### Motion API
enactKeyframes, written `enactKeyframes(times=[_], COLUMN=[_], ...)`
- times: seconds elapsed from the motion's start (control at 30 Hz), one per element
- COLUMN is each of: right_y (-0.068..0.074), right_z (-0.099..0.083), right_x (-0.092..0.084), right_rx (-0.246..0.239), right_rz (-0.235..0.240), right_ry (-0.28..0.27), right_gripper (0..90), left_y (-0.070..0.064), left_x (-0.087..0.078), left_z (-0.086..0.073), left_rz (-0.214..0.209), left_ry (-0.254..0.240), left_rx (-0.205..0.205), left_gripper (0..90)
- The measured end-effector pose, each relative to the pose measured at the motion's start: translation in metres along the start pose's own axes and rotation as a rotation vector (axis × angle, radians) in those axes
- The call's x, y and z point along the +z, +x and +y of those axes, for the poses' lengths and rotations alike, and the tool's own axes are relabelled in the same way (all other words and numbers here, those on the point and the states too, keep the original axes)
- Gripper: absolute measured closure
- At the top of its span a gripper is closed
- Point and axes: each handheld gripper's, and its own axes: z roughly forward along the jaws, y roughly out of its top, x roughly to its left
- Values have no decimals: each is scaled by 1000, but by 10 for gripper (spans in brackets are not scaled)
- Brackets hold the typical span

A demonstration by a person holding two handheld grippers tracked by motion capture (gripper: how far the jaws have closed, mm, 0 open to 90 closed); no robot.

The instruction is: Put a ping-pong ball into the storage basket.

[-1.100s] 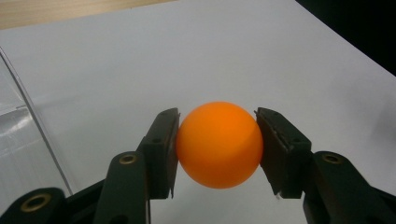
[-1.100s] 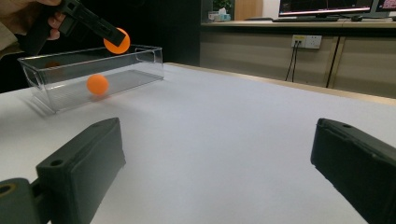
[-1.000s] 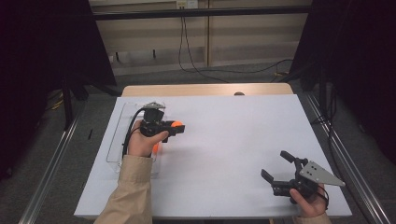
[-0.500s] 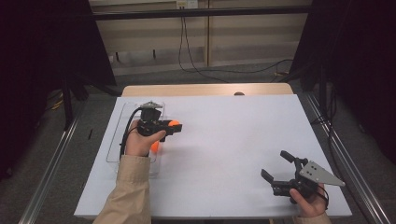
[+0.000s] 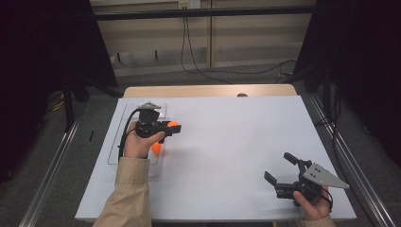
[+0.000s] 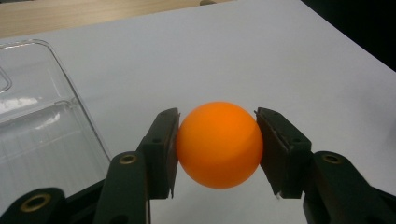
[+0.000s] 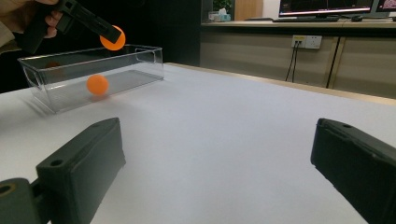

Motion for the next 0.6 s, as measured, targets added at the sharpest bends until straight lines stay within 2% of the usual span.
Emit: enactKeyframes(times=[0.6], right_y=[0], right_z=[0], right_x=[0], right_rx=[1], right_rz=[3], right_ry=[3], right_gripper=[20], left_y=[11], left_x=[-11], left_z=[-2], left_rz=[45], left_ry=[-23], left_rx=[-14], left_gripper=[509])
